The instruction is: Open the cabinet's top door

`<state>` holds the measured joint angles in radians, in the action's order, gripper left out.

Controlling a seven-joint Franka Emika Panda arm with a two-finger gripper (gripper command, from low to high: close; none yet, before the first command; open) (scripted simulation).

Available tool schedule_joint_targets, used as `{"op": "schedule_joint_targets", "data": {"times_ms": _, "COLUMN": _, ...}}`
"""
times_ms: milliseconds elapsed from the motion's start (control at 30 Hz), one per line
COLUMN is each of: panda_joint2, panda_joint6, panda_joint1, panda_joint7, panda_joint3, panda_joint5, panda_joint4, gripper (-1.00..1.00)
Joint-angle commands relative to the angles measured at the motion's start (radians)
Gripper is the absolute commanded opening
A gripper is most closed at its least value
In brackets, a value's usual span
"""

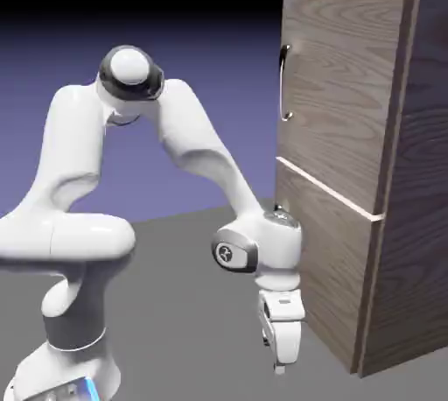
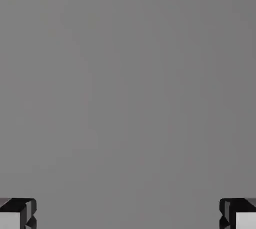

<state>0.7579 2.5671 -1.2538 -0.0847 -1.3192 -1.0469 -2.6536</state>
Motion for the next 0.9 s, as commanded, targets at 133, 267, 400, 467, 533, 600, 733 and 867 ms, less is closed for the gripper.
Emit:
{"op": "schedule_joint_targets", "data": {"times_ms": 133, "panda_joint2": 0.181, "panda_joint6": -0.050, "panda_joint1": -0.179, "panda_joint7": 0.064, "panda_joint3": -0.170, "panda_joint5": -0.161, "panda_joint4": 0.008, "gripper": 0.00}}
{"op": "schedule_joint_targets", "data": {"times_ms": 267, "panda_joint2": 0.326, "panda_joint6": -0.090, "panda_joint1": -0.322, "panda_joint7": 0.116, "panda_joint3": -0.306, "panda_joint5": -0.289, "panda_joint4": 0.015, "gripper": 0.00}}
{"op": "schedule_joint_targets", "data": {"times_ms": 400, "panda_joint2": 0.471, "panda_joint6": -0.130, "panda_joint1": -0.465, "panda_joint7": 0.168, "panda_joint3": -0.442, "panda_joint5": -0.418, "panda_joint4": 0.022, "gripper": 0.00}}
{"op": "schedule_joint_targets", "data": {"times_ms": 467, "panda_joint2": 0.544, "panda_joint6": -0.150, "panda_joint1": -0.536, "panda_joint7": 0.193, "panda_joint3": -0.510, "panda_joint5": -0.482, "panda_joint4": 0.025, "gripper": 0.00}}
{"op": "schedule_joint_targets", "data": {"times_ms": 533, "panda_joint2": 0.616, "panda_joint6": -0.170, "panda_joint1": -0.607, "panda_joint7": 0.219, "panda_joint3": -0.577, "panda_joint5": -0.546, "panda_joint4": 0.029, "gripper": 0.00}}
{"op": "schedule_joint_targets", "data": {"times_ms": 600, "panda_joint2": 0.689, "panda_joint6": -0.190, "panda_joint1": -0.679, "panda_joint7": 0.245, "panda_joint3": -0.645, "panda_joint5": -0.610, "panda_joint4": 0.032, "gripper": 0.00}}
{"op": "schedule_joint_targets", "data": {"times_ms": 733, "panda_joint2": 0.834, "panda_joint6": -0.232, "panda_joint1": -0.824, "panda_joint7": 0.298, "panda_joint3": -0.783, "panda_joint5": -0.737, "panda_joint4": 0.039, "gripper": 0.00}}
{"op": "schedule_joint_targets", "data": {"times_ms": 867, "panda_joint2": 0.913, "panda_joint6": -0.186, "panda_joint1": -0.824, "panda_joint7": 0.251, "panda_joint3": -0.805, "panda_joint5": -0.908, "panda_joint4": 0.030, "gripper": 0.00}}
